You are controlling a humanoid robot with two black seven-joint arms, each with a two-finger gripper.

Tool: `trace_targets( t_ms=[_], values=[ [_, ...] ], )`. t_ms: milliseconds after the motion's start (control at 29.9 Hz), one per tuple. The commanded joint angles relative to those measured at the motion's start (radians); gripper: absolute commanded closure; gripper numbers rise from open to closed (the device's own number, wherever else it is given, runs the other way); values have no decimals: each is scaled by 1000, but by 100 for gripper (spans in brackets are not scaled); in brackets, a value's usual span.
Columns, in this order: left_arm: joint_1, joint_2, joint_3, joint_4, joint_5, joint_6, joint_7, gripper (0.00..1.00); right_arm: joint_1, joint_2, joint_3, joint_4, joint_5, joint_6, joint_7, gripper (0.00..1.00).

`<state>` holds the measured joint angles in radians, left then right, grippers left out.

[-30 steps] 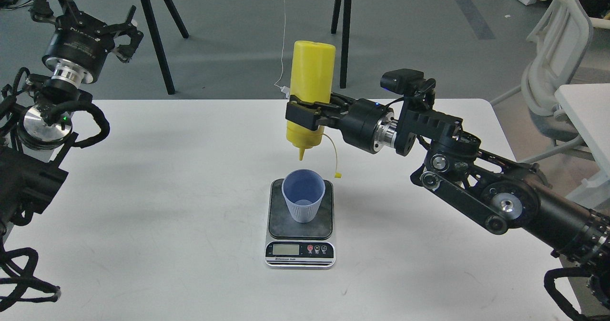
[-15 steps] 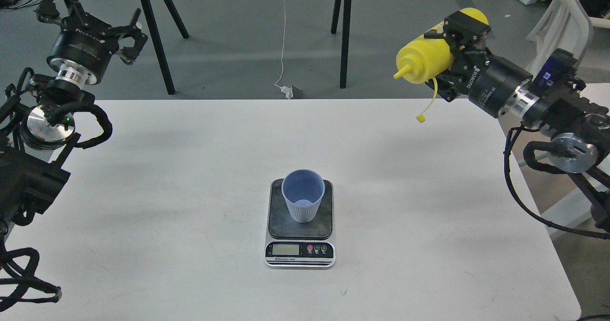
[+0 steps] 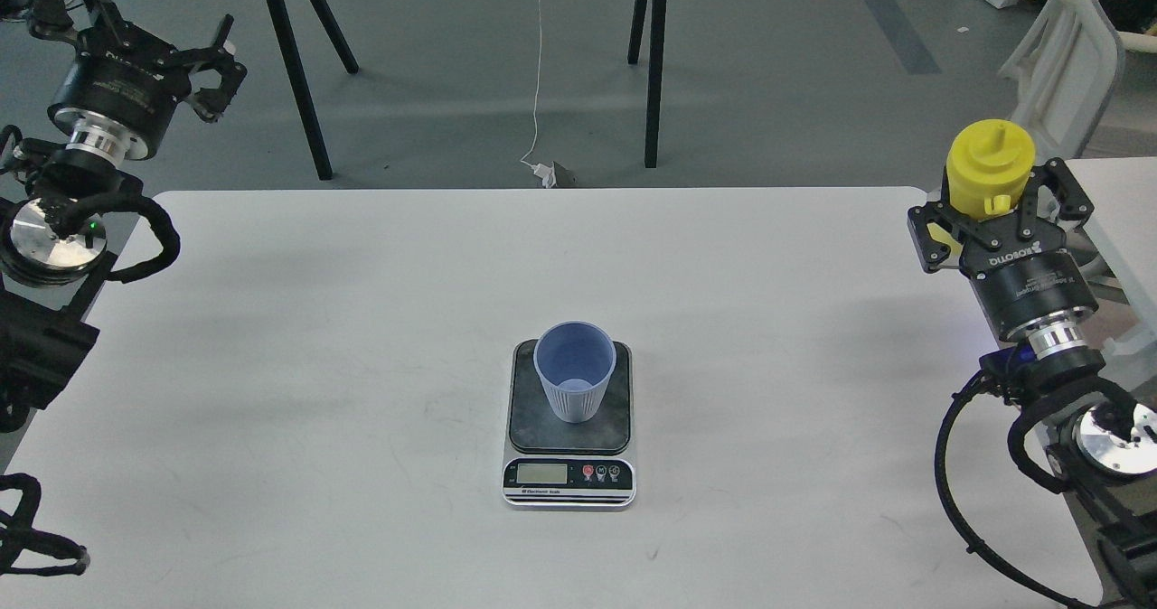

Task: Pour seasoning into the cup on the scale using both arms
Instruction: 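Lower the yellow bottle back onto the table with the right gripper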

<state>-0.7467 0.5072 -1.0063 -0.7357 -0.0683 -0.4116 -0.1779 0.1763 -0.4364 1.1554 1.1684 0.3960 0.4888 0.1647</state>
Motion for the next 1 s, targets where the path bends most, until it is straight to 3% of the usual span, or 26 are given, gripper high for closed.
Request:
trace_targets(
  t_ms=[0, 167, 401, 735, 969],
  values=[
    [-5, 2, 0, -4, 1, 2, 1, 0, -72, 90, 40, -1, 3, 0, -5, 73],
    [-2, 19, 0, -7, 1, 4, 0, 0, -149, 145, 27, -1, 47, 0, -13, 72],
    [3, 30, 0, -7, 1, 0, 1, 0, -244, 208, 21, -1, 83, 0, -62, 71],
    [0, 27, 28, -36, 1, 11, -2, 0, -262, 231, 1, -44, 78, 0, -65, 68],
    [0, 30, 28, -37, 1, 10, -2, 0, -264, 228, -43, -59, 73, 0, -68, 48]
  ],
)
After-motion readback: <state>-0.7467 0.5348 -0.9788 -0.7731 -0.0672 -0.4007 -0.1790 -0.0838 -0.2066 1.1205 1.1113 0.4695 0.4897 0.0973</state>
